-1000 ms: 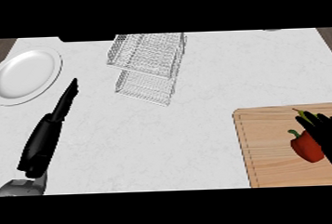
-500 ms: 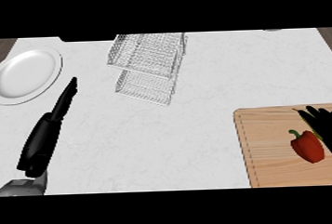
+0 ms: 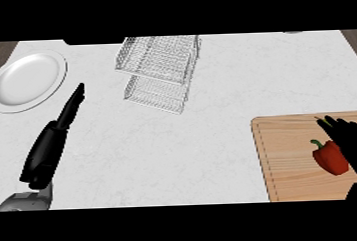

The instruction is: Pick the bell pepper from the cutting board and place it in the tiered basket

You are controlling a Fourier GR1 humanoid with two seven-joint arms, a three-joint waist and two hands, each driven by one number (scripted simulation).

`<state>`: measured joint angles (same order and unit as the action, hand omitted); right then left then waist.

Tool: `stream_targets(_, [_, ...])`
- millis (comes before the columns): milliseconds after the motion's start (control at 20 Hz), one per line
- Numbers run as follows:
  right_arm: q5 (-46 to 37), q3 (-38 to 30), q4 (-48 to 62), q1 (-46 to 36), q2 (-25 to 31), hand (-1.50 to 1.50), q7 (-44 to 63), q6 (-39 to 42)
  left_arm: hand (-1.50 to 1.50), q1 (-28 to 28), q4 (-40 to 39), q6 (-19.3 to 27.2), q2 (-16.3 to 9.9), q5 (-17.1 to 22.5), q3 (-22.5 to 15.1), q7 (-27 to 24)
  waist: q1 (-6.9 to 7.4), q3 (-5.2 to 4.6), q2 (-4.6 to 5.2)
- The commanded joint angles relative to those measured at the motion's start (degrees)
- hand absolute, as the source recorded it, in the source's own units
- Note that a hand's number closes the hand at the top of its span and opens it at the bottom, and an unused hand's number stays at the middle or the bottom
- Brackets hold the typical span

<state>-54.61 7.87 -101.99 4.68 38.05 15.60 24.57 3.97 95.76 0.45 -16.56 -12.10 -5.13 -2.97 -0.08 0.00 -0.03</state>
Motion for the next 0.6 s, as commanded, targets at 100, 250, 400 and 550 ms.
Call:
stream_targets(100, [-3.36,-2.21,11.09,-4.15,-2.35,-1.50,-7.07,-3.79,0.00,2.18,-2.97,-0.22,2.14,-2.93,0.27,-1.41,0.16,0.02,0.09])
stream_targets(250, [-6.43,-0.39,8.83,0.73,-6.65,-1.50,-5.14,-6.26,0.00,-1.33,1.25,-2.61,0.92,-1.49,2.28,-0.65,0.08,0.01,0.00])
stream_targets(400, [-7.32,-2.84,16.05,-4.89,-5.77,-1.50,-9.44,-6.21,0.00,-1.05,-0.89,0.16,4.51,-4.42,0.84,-2.80,0.18,0.01,0.05])
stream_targets(550, [-7.01,-2.39,12.08,-4.56,-3.29,1.50,-11.09,0.38,0.00,-4.84,2.50,-3.08,2.12,-2.19,3.04,-2.97,0.26,0.00,-0.02])
